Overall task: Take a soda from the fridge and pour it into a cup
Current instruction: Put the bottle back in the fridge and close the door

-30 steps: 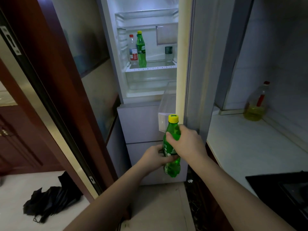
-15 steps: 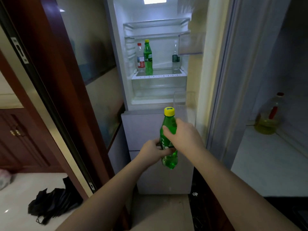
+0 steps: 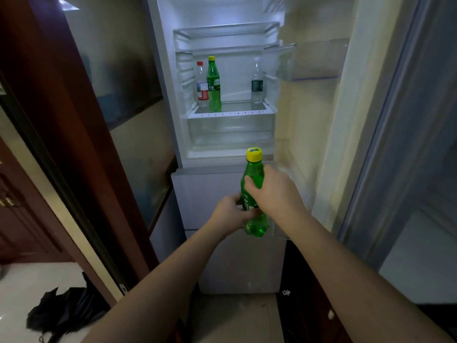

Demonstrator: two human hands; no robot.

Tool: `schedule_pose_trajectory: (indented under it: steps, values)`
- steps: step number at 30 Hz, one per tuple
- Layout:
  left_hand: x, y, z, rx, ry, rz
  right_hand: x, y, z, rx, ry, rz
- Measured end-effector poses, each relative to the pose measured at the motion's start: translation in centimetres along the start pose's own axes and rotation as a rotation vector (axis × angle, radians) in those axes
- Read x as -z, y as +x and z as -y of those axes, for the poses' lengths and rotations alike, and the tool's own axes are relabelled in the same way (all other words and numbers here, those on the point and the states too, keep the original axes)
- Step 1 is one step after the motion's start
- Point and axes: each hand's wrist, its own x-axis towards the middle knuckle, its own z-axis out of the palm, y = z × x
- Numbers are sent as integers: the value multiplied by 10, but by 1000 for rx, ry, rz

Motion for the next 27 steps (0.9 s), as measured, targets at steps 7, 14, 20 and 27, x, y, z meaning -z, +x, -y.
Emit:
schedule_pose_trajectory:
  steps: [7,14,20,27]
  values:
    - [5,58,7,-80,60,21,-21,48,-6,-61,-76,-67]
    - [53,119,14,-96,76,83,-48,111,14,-109,-83,-57]
    - [95,165,10,-116,45,105,-64,164,34,-116,-22,-57]
    - [125,210,12,-80,-29,63,-75,218,46,-73,32,20]
